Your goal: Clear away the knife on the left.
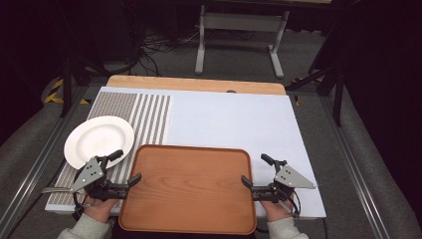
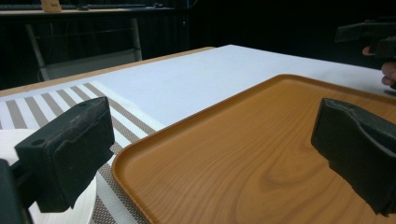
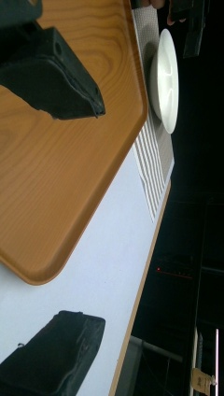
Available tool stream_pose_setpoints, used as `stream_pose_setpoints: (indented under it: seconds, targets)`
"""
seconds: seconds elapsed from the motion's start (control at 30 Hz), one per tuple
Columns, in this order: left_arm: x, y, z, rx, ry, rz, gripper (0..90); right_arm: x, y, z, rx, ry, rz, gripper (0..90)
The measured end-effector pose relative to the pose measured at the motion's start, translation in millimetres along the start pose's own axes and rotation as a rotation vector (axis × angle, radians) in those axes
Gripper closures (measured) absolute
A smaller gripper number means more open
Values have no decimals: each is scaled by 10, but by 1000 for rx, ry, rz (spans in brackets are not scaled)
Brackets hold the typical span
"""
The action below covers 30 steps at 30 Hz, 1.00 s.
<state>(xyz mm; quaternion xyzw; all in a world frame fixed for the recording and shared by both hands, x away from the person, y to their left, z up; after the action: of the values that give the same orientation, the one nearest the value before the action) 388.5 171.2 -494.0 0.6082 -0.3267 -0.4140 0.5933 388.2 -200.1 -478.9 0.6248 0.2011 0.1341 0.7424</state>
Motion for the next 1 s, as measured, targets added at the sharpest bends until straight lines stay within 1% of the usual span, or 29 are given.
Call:
stream_pose_setpoints:
  seconds: [0.1, 0.27, 0.3, 0.43, 0.5, 0.53, 0.6, 0.63, 0.7, 0.8, 0.83, 0.87, 0.9, 0.93, 0.97, 1.0]
  targets:
    - [-9, 4, -8, -7, 0, 6, 3, -5, 9, -8, 1, 3, 3, 17]
    - [-18, 3, 16, 13, -5, -11, 3, -8, 12, -16, -1, 8, 4, 18]
    - [-29, 4, 28, 40, 14, -23, 8, -8, 13, -19, 0, 10, 4, 18]
    - [-32, 31, 62, 31, -10, -24, 20, -9, 18, -29, 1, 14, 5, 18]
    - [-28, 37, 68, 30, -14, -23, 20, -8, 17, -32, 1, 17, 5, 20]
    - [-23, 41, 72, 33, -26, -25, 20, -7, 14, -34, 1, 19, 3, 20]
    - [-15, 40, 81, 21, -46, -34, 24, -8, 18, -37, -1, 20, 5, 20]
    - [-6, 44, 86, 10, -66, -37, 28, -9, 20, -39, 0, 21, 6, 20]
    - [-4, 46, 94, -11, -82, -41, 26, -12, 25, -40, 2, 24, 8, 20]
    - [-5, 56, 91, -3, -92, -47, 25, -15, 32, -38, 1, 24, 11, 20]
    - [-11, 60, 95, -6, -101, -56, 25, -15, 34, -37, 1, 24, 11, 20]
    - [-15, 77, 95, 0, -108, -56, 24, -17, 35, -38, 2, 25, 11, 20]
    - [-18, 86, 106, -6, -115, -62, 24, -19, 37, -37, 2, 24, 12, 20]
    - [-15, 100, 121, 1, -140, -69, 20, -20, 38, -35, 2, 23, 12, 20]
    - [-18, 97, 136, 5, -157, -85, 13, -21, 37, -32, 3, 22, 11, 20]
    - [-18, 93, 151, 18, -170, -107, 16, -21, 37, -31, 4, 23, 11, 20]
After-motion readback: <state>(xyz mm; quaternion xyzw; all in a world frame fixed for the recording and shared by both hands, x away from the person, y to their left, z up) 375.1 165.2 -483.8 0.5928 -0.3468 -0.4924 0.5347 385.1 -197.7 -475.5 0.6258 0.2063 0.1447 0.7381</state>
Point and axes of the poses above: each handheld gripper's, and its own axes: x roughly forward along the jaws, y roughly out of its top, z roughly to its right, the point moved 10 cm from there along x, roughly forward along the jaws, and after that the axes turned 15 degrees about -y, right-handed, at the moved point
